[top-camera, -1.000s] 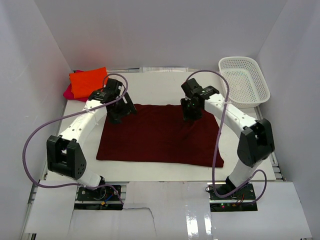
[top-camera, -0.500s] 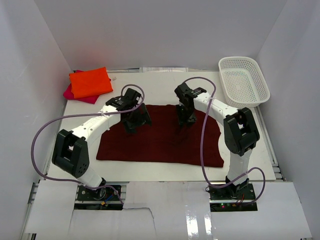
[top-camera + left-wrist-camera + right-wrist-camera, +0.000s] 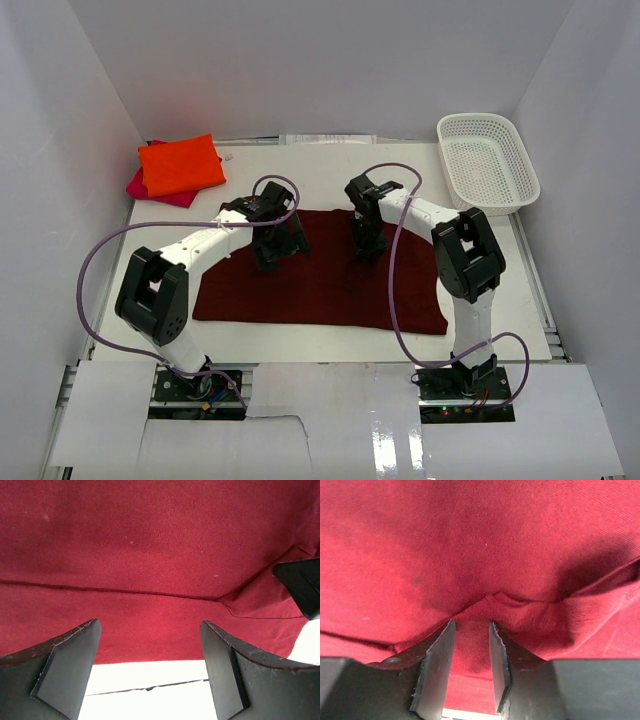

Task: Fold and stack the t-shirts
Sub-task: Grap the side of the flattened tshirt furthest away from the robot with both arms

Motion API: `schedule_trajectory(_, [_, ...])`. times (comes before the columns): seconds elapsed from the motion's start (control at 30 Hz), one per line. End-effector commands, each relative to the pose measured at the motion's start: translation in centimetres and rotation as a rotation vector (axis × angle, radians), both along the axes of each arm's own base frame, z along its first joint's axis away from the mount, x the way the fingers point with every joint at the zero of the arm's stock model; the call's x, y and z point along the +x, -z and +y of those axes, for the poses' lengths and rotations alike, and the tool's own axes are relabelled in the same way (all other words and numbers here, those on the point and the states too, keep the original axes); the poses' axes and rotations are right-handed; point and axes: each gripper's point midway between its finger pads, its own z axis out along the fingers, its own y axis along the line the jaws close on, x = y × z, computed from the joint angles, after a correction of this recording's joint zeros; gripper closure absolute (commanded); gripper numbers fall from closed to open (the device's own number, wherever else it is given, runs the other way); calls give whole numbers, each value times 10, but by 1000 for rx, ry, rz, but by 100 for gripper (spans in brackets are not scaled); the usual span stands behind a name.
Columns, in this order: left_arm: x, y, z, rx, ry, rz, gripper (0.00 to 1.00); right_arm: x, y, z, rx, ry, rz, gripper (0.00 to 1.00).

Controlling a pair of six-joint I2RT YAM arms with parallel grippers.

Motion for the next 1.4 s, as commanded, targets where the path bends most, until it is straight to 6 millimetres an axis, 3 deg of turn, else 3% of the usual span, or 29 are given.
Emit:
schedule_trajectory(0.0, [2, -6, 0, -6, -12, -30, 9, 1, 7, 2, 5, -15, -2, 61])
schedule_trajectory(0.1, [1, -5, 0, -7, -11, -29, 9, 1, 10, 2, 9, -14, -3, 75])
schedule_trajectory(0.13, [2, -5, 0, -6, -10, -30, 9, 1, 10, 3, 12, -13, -3, 92])
schedule_trajectory(0.17, [2, -4, 0, -4, -10, -27, 9, 1, 10, 3, 13, -11, -3, 92])
schedule_trajectory(0.3, [1, -4, 1, -3, -9, -26, 9, 3, -1, 5, 42, -14, -40, 92])
schedule_trajectory(0.4, [1, -3, 1, -1, -9, -26, 9, 6, -19, 6, 75, -20, -100, 92])
schedule_trajectory(0.6, [-1, -1, -2, -1, -2, -22, 9, -6, -46, 3, 152, -38, -182, 92])
schedule_trajectory(0.87, [-4, 2, -7, 1, 8, -16, 9, -29, -42, 4, 290, -65, -263, 92])
schedule_trajectory(1.07, [-5, 0, -9, -1, 13, -24, 9, -30, -50, 36, 456, -183, -265, 88])
schedule_trajectory(1.17, [-6, 0, -9, 1, 14, -23, 9, -23, -50, 40, 445, -208, -266, 80])
schedule_trajectory(1.3, [-7, 2, -10, 2, 18, -17, 9, -4, -73, 45, 462, -237, -388, 80])
schedule_trajectory(1.37, [-8, 2, -12, 1, 22, -16, 9, 3, -84, 50, 467, -249, -409, 75])
